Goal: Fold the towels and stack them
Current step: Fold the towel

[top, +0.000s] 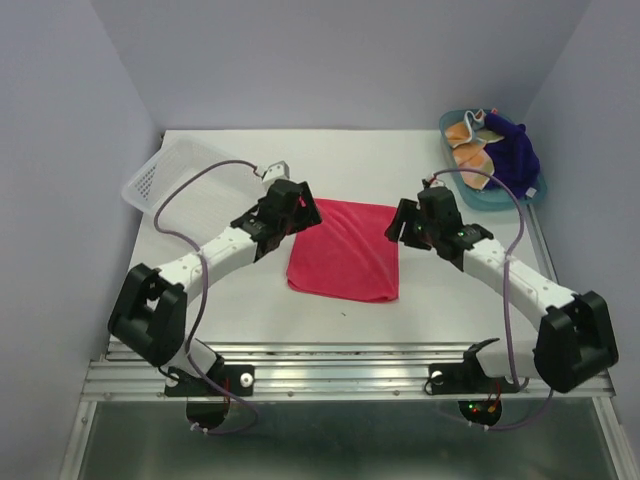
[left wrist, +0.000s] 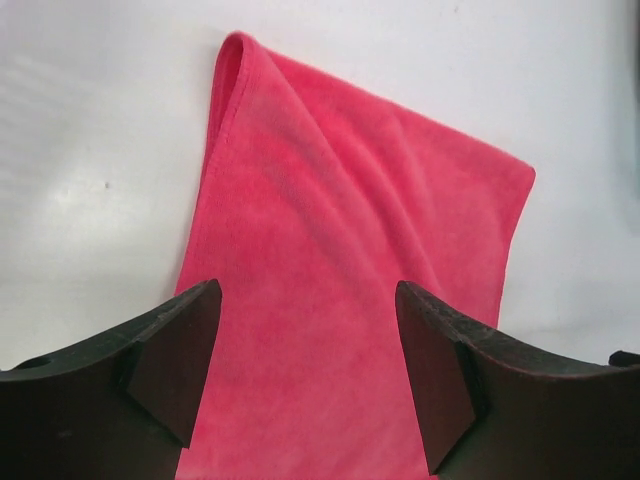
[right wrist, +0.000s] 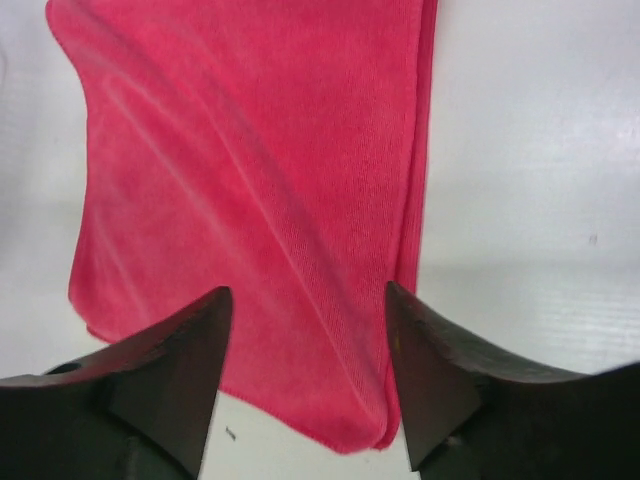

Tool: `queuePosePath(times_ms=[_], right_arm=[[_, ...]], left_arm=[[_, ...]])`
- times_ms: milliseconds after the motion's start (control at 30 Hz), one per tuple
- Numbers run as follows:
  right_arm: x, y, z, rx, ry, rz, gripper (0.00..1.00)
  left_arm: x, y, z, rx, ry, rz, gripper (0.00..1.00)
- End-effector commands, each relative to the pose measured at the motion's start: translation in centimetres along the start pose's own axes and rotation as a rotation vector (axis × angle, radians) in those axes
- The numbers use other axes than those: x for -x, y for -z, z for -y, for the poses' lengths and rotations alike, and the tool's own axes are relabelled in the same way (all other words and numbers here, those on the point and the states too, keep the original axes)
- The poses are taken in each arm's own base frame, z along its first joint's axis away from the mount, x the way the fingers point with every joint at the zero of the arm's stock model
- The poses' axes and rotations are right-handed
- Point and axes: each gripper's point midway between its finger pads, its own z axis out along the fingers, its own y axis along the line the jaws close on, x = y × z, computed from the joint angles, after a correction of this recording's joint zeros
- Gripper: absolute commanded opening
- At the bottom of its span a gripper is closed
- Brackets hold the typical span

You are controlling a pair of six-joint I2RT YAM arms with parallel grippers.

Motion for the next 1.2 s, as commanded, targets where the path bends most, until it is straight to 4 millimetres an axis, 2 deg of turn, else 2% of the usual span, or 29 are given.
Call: queuePosePath(times_ms=[0,33,100,133,167,200,233,300,333,400,433,533,667,767,933,1000,1167], right_arm=[[5.1,-2.5,-0.3,-0.081,0.013,0.095,0.61],[6.9,-2.8,-0.5,-0.072,0.005,0.113,0.6],[7.6,-4.3,-0.1,-0.086,-0.004,0.088,0.6],[7.3,-5.9,0.6,-0.111,-0.001,0.058,0.6],[8.7,-6.3,0.4,-0.109,-0.003,0.078,0.59],[9.2,-6.9,0.4,-0.111,0.001,0.077,0.58],[8.5,-8.3,1.1,-0.133,0.009,0.042,0.56],[9.1,-9.2,1.5,-0.137,0.003,0.025,0.53],[8.7,-10.2,2.0,-0.149,-0.001,0.005,0.52],[8.7,-11.0,2.2,-0.153,-0.002,-0.004,0.51],[8.8,-11.2,2.4,-0.159,-0.001,-0.007,0.51],[8.4,-12.4,3.2,-0.166,-0.01,-0.027,0.51],[8.4,-13.4,3.1,-0.133,-0.023,-0.036,0.5],[8.4,-13.8,3.5,-0.142,-0.022,-0.041,0.5],[8.0,-14.5,3.7,-0.143,-0.021,-0.055,0.5],[7.7,-14.8,3.7,-0.137,-0.02,-0.062,0.47],[7.2,-15.3,3.9,-0.144,-0.021,-0.077,0.44]], left_arm=[[5.4,-3.2,0.9,0.0,-0.037,0.056,0.82],[4.8,-4.8,0.4,0.015,-0.045,0.014,0.81],[5.7,-6.2,0.5,0.009,-0.054,0.005,0.81],[7.3,-6.6,1.1,-0.002,-0.061,0.027,0.81],[6.7,-7.9,0.8,0.004,-0.067,-0.005,0.81],[7.0,-8.4,1.1,-0.006,-0.074,-0.01,0.81],[8.1,-8.8,1.4,-0.016,-0.082,0.005,0.81],[8.5,-10.1,1.8,-0.027,-0.088,-0.011,0.8],[8.4,-10.5,1.8,-0.03,-0.1,-0.024,0.79],[8.1,-11.6,1.4,-0.013,-0.106,-0.039,0.79],[8.6,-11.8,1.9,-0.024,-0.108,-0.035,0.79],[8.9,-13.3,1.7,-0.016,-0.119,-0.039,0.78],[7.8,-15.6,0.2,0.036,-0.129,-0.091,0.74],[7.0,-16.4,-0.3,0.048,-0.125,-0.122,0.69],[6.2,-16.4,-1.2,0.074,-0.108,-0.129,0.68],[6.1,-16.6,-1.3,0.074,-0.105,-0.131,0.68],[5.3,-17.4,-1.6,0.074,-0.093,-0.153,0.57]])
